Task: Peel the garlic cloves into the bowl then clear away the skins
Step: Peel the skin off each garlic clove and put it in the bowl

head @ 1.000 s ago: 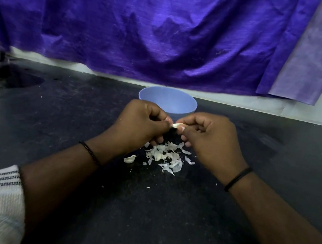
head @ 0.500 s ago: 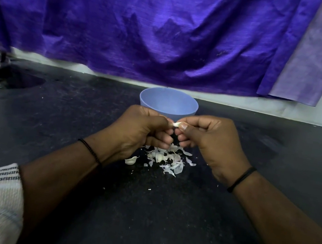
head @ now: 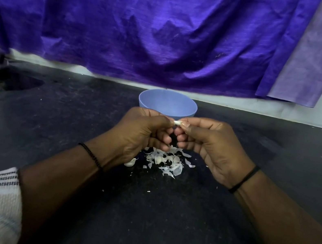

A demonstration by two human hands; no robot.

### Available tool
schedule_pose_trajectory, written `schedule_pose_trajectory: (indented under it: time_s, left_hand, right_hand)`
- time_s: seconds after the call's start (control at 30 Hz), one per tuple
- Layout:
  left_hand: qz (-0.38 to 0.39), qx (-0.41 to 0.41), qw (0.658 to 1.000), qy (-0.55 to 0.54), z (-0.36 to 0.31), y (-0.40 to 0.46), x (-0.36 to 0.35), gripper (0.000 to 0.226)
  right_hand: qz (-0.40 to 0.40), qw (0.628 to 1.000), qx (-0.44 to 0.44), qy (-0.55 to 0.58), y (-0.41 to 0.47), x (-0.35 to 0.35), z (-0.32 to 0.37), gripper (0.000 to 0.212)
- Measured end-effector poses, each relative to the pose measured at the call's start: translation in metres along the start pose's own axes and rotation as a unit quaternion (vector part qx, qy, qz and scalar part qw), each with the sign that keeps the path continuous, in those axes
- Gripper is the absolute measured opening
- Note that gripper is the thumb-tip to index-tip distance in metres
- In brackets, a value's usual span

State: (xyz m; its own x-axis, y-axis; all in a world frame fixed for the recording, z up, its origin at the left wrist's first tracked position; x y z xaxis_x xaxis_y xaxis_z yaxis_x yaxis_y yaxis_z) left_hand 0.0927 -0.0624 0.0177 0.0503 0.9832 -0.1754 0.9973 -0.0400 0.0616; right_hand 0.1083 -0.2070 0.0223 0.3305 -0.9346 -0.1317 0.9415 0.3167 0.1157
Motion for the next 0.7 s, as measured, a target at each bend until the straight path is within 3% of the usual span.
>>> schedule_pose_trajectory:
  time_s: [0.13, 0.23, 0.4, 0.63, 0.7]
  left_hand:
    - [-0.015, -0.025, 0.999, 0.033, -0.002, 0.001, 0.001, 0.013]
    - [-0.032, -0.036, 0.997, 0.063, -0.002, 0.002, 0.002, 0.014]
    - [-0.039, -0.037, 0.995, 0.09, -0.002, 0.005, 0.006, 0.011]
    - [-0.016, -0.051, 0.992, 0.112, -0.003, 0.003, 0.0, 0.015]
    - [-0.02, -0.061, 0.991, 0.114, -0.004, 0.003, -0.001, 0.014]
  right_hand:
    - [-0.004, 1.0, -0.017, 0.012, 0.0, -0.001, -0.003, 0.009]
    - [-0.052, 0.991, 0.053, -0.115, 0.0, 0.004, 0.004, 0.009]
    - [-0.066, 0.923, 0.228, -0.304, -0.009, -0.004, 0.025, 0.034]
    - [-0.069, 0.805, 0.361, -0.465, -0.017, -0.011, 0.039, 0.012]
    - [-0.066, 0.797, 0.365, -0.476, -0.016, -0.012, 0.04, 0.012]
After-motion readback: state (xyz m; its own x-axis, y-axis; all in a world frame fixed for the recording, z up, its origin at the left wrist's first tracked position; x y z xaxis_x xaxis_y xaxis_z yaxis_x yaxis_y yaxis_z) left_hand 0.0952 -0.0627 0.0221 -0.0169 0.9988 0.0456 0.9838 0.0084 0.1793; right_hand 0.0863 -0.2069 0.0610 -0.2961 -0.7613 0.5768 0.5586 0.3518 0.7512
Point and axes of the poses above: each hand's wrist, its own y-axis towards the middle knuckle, its own x-axis out of the back of the hand, z = x × y, the point moved 7 cm from there along y, towards the middle knuckle, and after that the axes turned 1 degree about y, right-handed, at the moved point
